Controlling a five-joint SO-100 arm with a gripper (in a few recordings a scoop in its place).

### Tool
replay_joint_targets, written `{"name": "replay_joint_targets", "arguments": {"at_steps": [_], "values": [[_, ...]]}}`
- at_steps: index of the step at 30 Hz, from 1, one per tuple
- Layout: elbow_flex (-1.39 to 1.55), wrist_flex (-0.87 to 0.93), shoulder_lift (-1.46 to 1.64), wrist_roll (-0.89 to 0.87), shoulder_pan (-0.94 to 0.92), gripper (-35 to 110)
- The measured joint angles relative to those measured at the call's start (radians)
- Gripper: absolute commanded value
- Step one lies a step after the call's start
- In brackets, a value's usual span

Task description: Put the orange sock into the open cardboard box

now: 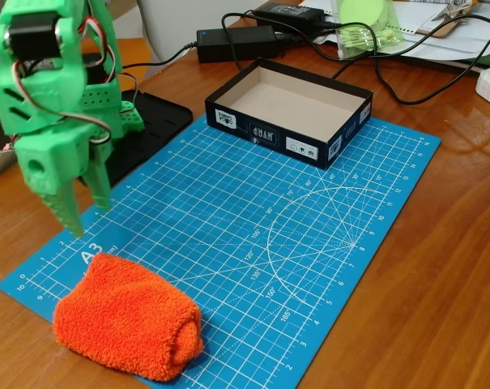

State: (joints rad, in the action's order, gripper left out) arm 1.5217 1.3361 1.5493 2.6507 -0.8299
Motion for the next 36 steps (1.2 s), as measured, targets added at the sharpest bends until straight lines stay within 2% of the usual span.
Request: {"name": "replay_joint_targets", "arguments": {"at_steps": [5,10,16,20,22,30,36], "values": [[0.006,0.012,-0.002,0.018,-0.043,30],[0.017,-0.067,-0.009,-0.198,-0.044,20],[-0.057,-0.186,-0.106,-0.345,0.003,29],[-0.067,-0.341,-0.195,-0.469,0.021,34],[-0.078,-0.422,-0.249,-0.469,0.023,35],[-0.095,-0.551,-0.388,-0.462,0.028,38],[-0.046,-0.666,-0.431,-0.534,0.057,5]]}}
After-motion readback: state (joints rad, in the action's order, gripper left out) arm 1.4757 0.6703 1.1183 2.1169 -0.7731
